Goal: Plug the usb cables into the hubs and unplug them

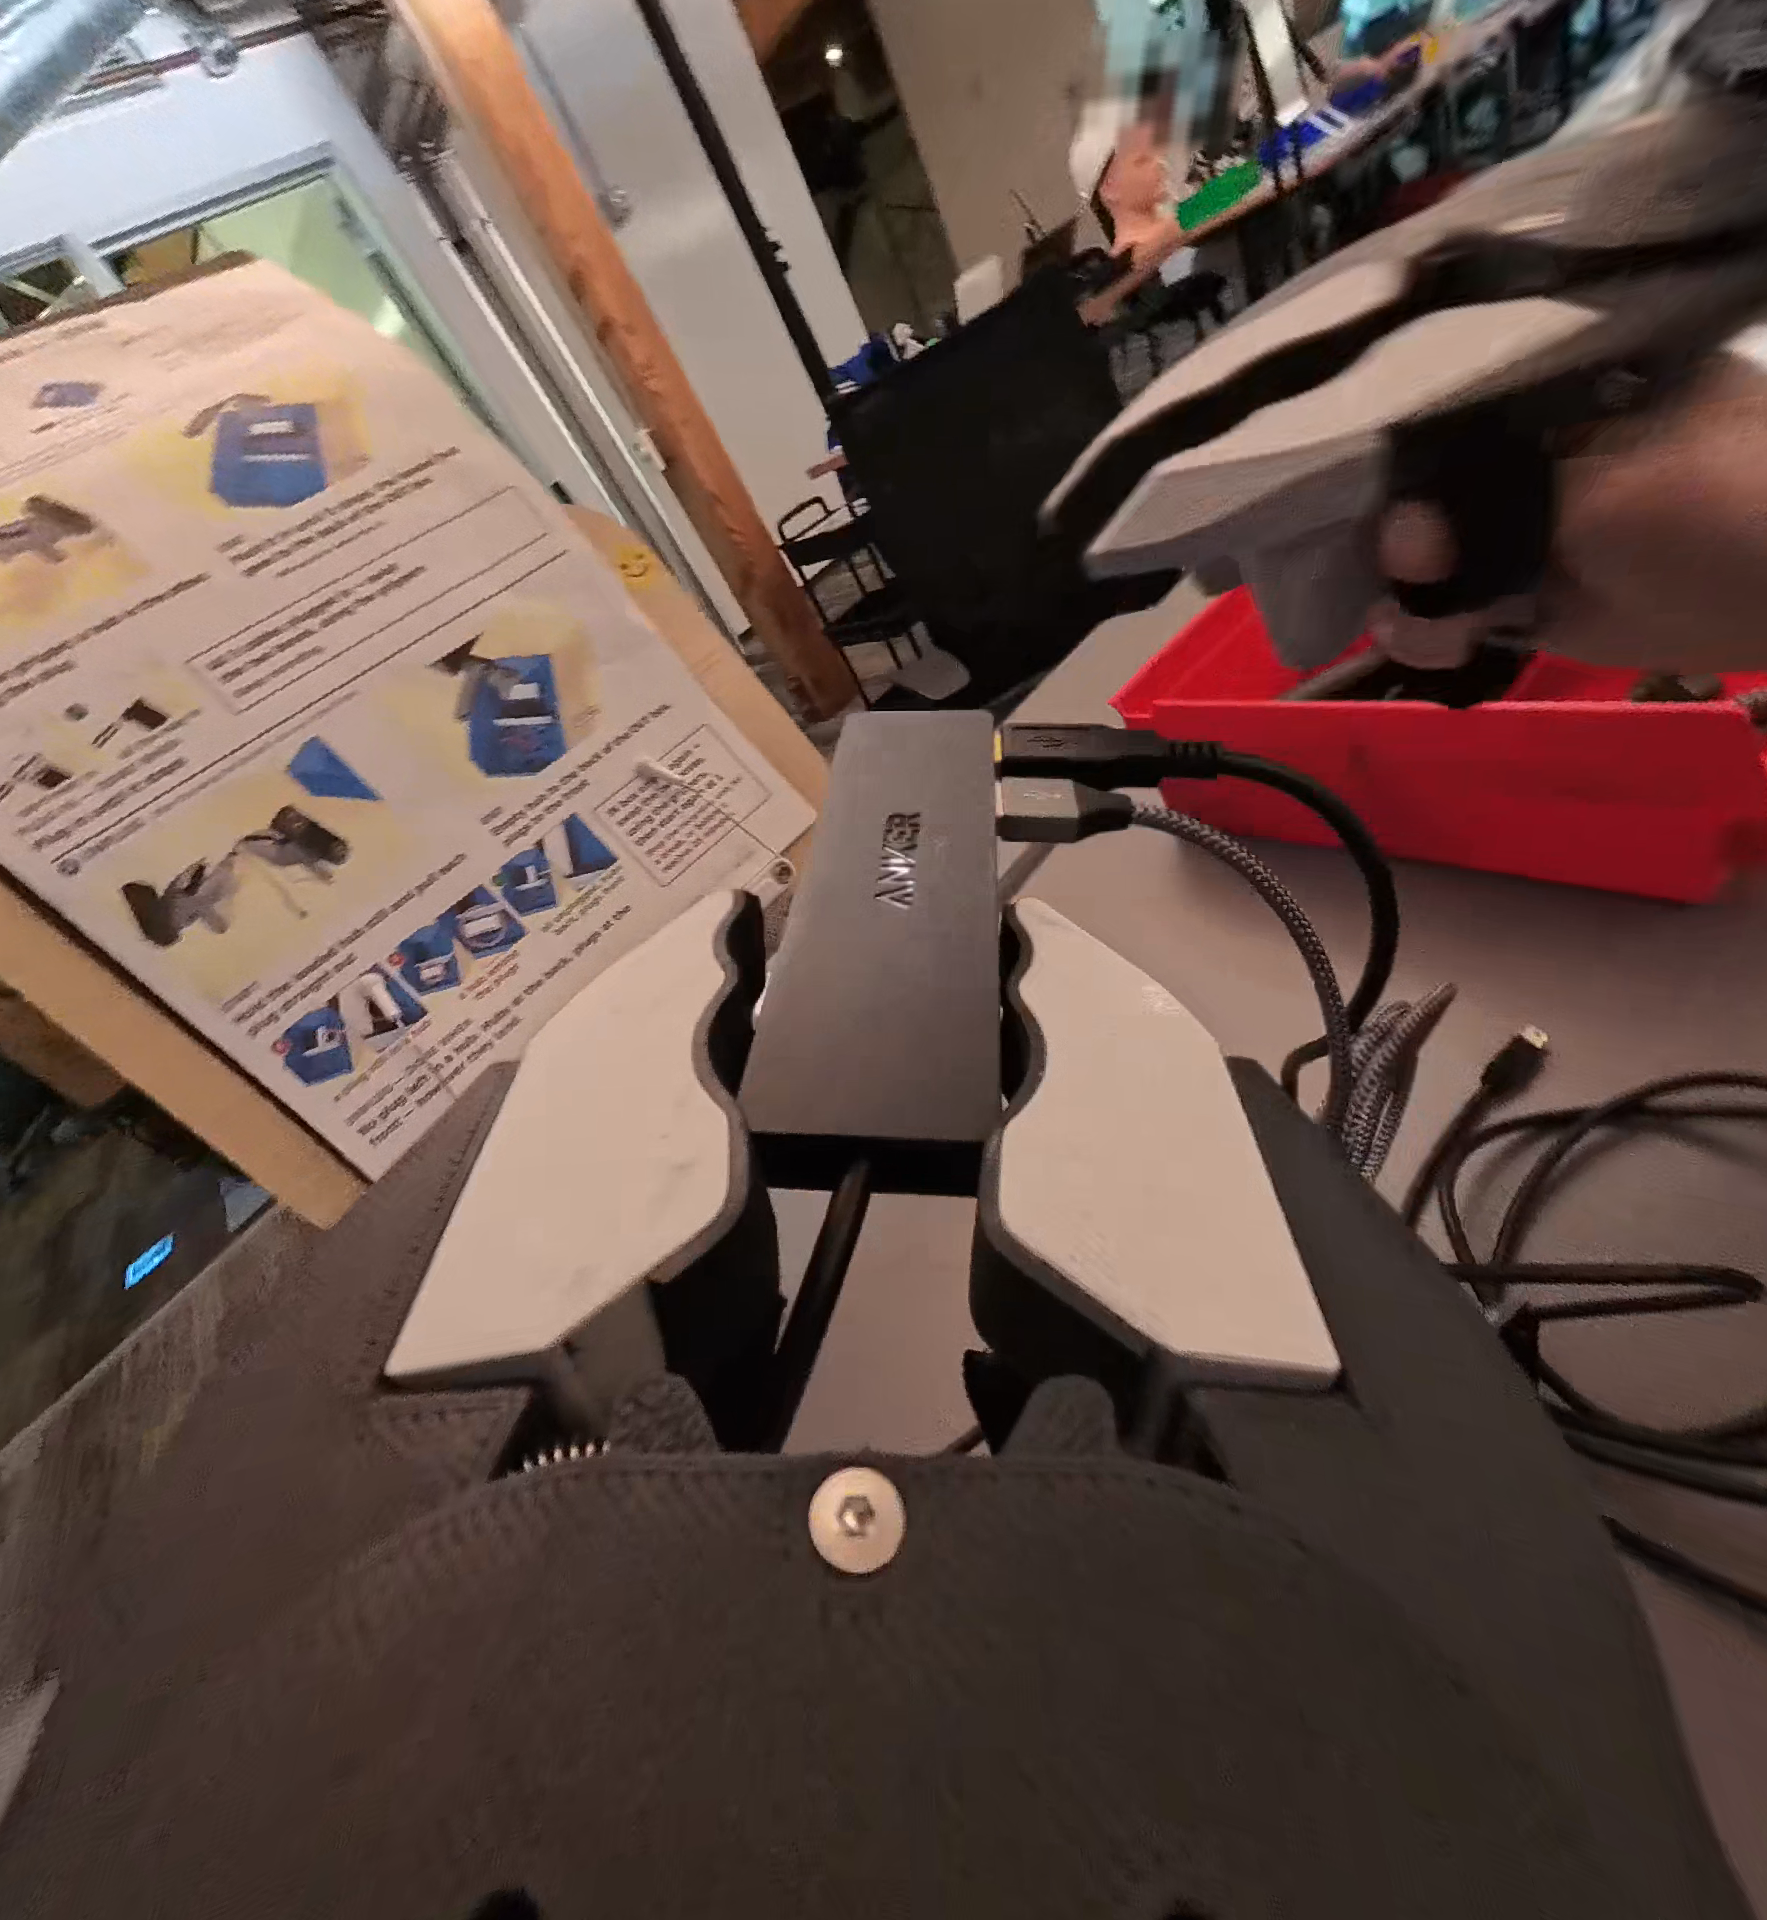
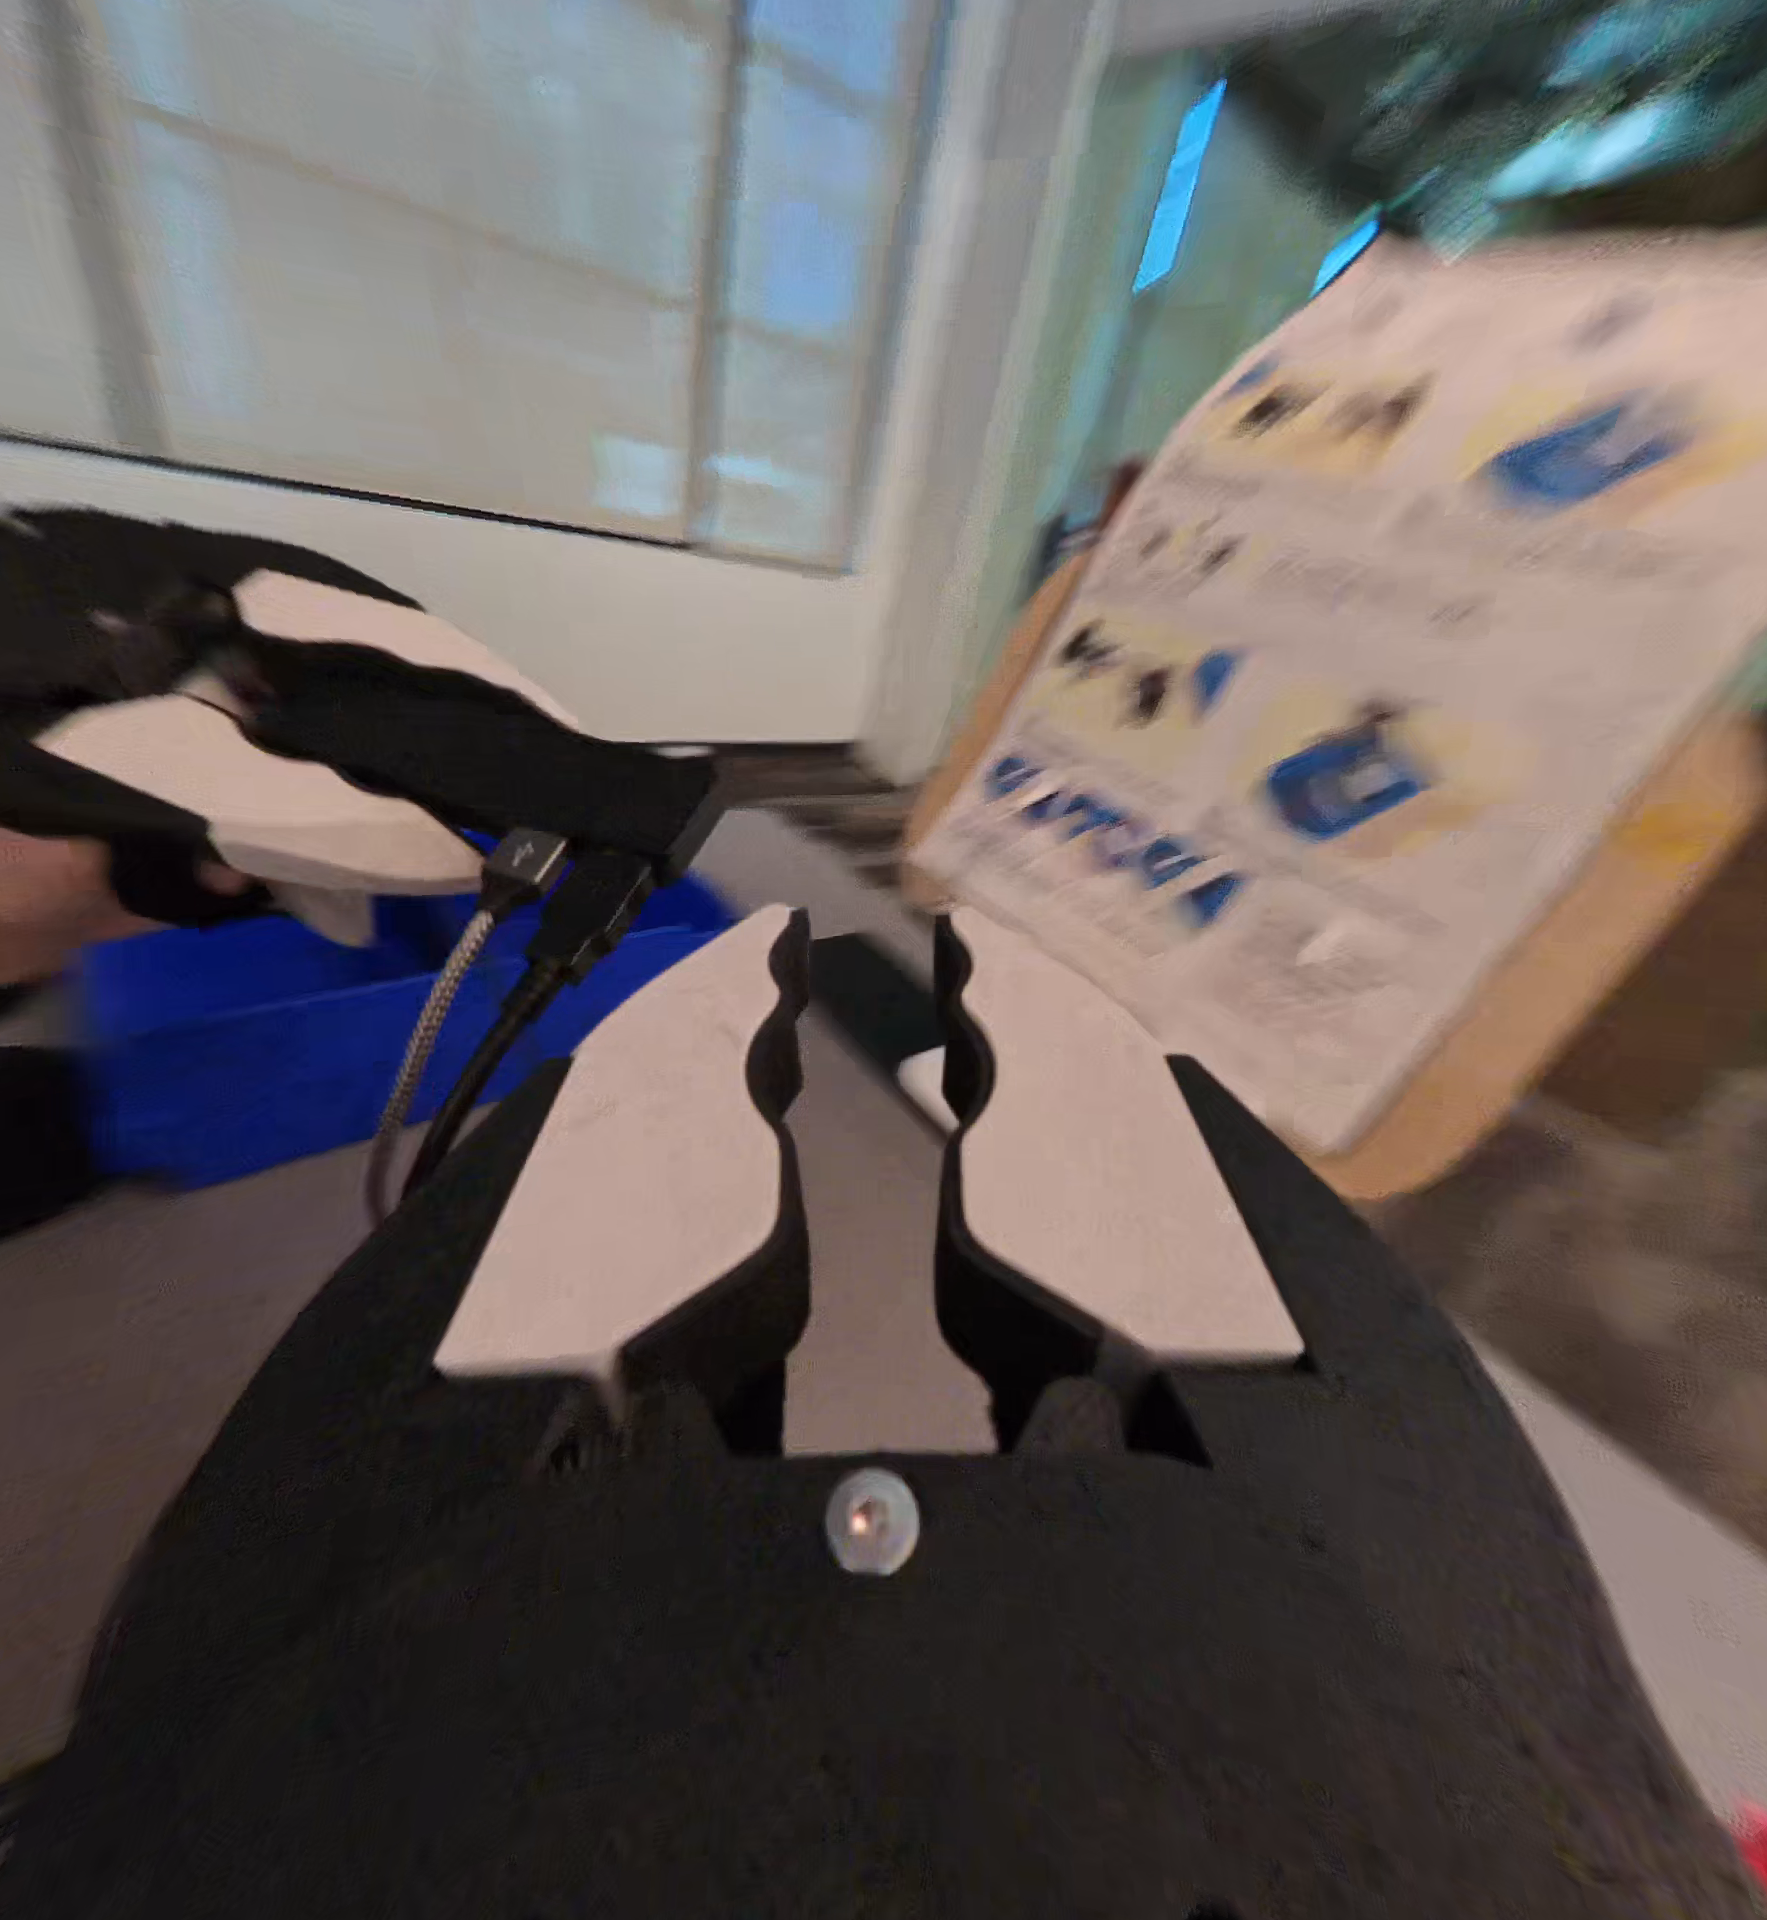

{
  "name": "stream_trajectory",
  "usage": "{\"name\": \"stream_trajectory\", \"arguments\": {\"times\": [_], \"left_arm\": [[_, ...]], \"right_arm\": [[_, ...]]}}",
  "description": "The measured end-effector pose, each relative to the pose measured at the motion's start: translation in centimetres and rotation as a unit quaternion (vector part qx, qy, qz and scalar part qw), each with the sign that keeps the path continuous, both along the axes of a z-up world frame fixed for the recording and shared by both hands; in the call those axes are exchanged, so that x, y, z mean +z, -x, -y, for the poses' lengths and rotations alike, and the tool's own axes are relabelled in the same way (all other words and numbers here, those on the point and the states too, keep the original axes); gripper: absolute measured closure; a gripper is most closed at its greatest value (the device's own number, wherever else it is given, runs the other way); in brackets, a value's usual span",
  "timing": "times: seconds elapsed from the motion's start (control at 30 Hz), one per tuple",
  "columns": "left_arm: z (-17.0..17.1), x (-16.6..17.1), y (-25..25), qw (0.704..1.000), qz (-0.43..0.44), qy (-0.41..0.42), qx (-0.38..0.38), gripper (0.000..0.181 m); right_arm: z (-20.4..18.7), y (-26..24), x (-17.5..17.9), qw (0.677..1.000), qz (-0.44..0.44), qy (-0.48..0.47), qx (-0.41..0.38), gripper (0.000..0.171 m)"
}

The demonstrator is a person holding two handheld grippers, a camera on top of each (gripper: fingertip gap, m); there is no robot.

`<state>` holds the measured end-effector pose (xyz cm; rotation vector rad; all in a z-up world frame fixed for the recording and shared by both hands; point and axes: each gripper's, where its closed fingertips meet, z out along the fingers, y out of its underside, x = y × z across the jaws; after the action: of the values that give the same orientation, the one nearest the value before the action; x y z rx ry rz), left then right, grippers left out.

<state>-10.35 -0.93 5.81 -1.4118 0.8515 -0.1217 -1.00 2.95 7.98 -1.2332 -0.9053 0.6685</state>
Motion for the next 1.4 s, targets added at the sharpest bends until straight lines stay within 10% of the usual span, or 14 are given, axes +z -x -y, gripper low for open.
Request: {"name": "stream_trajectory", "arguments": {"times": [0.17,0.4,0.53,1.4], "left_arm": [[-0.5,0.5,0.6,0.998,0.057,0.024,0.003,0.138],[-0.5,0.9,0.7,0.997,0.074,0.018,0.006,0.138],[-0.2,1.3,0.4,0.996,0.088,0.010,0.012,0.139],[-1.0,1.4,1.3,0.992,0.067,-0.039,0.097,0.140]], "right_arm": [[5.2,1.5,0.6,0.982,0.022,-0.144,-0.117,0.144],[8.5,3.3,2.8,0.988,-0.055,-0.120,-0.084,0.150],[6.6,5.8,-0.6,0.998,-0.027,-0.008,-0.062,0.148],[3.7,6.7,-1.5,0.989,0.007,-0.055,-0.140,0.157]]}}
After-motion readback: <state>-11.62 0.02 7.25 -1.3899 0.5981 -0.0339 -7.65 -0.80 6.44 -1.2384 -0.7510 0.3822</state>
